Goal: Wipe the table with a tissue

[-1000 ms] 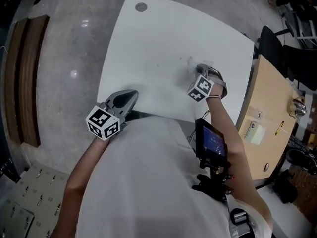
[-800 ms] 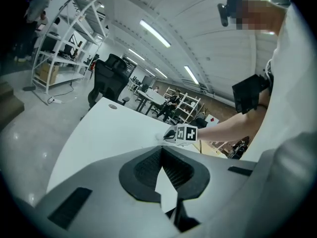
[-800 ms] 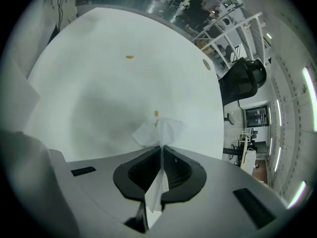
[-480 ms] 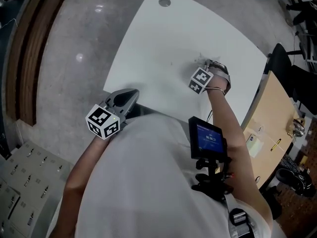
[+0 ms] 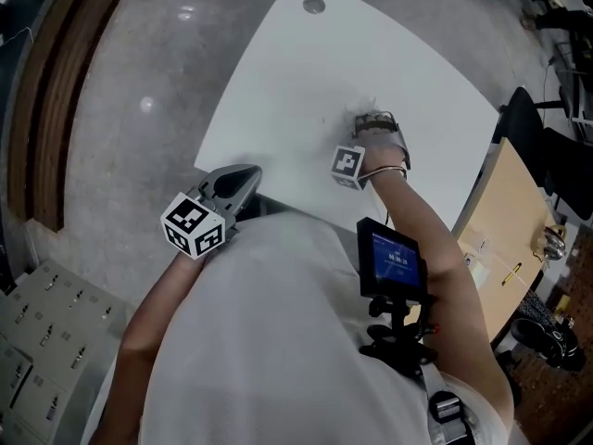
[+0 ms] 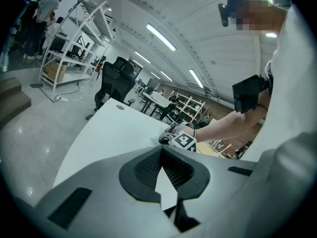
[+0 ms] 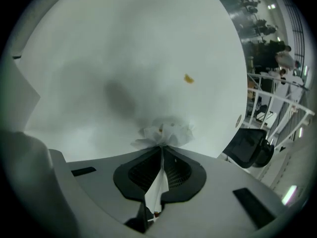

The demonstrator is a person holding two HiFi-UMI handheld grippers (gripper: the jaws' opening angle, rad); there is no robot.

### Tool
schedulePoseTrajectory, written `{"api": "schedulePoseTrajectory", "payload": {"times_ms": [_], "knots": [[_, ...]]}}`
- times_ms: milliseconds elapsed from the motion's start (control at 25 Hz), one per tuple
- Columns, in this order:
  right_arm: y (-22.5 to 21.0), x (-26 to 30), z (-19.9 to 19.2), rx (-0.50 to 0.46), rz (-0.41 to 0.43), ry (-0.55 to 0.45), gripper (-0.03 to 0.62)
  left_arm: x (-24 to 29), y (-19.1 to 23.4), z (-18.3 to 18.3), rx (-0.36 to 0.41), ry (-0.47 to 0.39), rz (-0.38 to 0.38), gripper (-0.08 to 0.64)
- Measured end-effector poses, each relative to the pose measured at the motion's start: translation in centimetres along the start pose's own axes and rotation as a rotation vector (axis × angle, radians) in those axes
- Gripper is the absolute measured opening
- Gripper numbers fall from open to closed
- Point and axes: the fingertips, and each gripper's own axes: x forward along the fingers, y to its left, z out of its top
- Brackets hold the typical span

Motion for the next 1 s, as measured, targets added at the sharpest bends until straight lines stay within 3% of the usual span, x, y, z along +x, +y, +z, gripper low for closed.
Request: {"api": "schedulePoseTrajectory", "payload": {"times_ms": [200,400,480,640,720,880,1000], "knots": [[0.9,-2.6,3.0,-0.073,-0.059,-0.073,0.025,-0.1,0.0,0.1,0.007,-0.001,-0.014,0.006],[2.5,-4.8,4.8,-0.136,-0.082,-0.213,0.025,0.3,0.0,0.3,0.014,0.011,-0.034,0.006],[2.8,-5.4,5.0,-0.075,-0.063,-0.276,0.025,0.5,-0.1,0.5,0.018,0.010,-0.040,0.006],[0.6,-5.1,2.9,0.262,-0.032,-0.328,0.025,0.8,-0.1,0.9,0.020,0.005,-0.045,0.006],[-0.9,-4.6,1.8,0.367,-0.029,-0.333,0.025,0.8,0.0,0.9,0.019,0.005,-0.042,0.006],[-2.7,-3.5,1.0,0.454,-0.011,-0.339,0.025,0.3,0.1,0.8,0.011,-0.004,-0.031,0.006],[-3.2,-2.7,1.2,0.422,-0.004,-0.345,0.025,-0.2,0.3,0.8,0.005,-0.014,-0.014,0.006]]}}
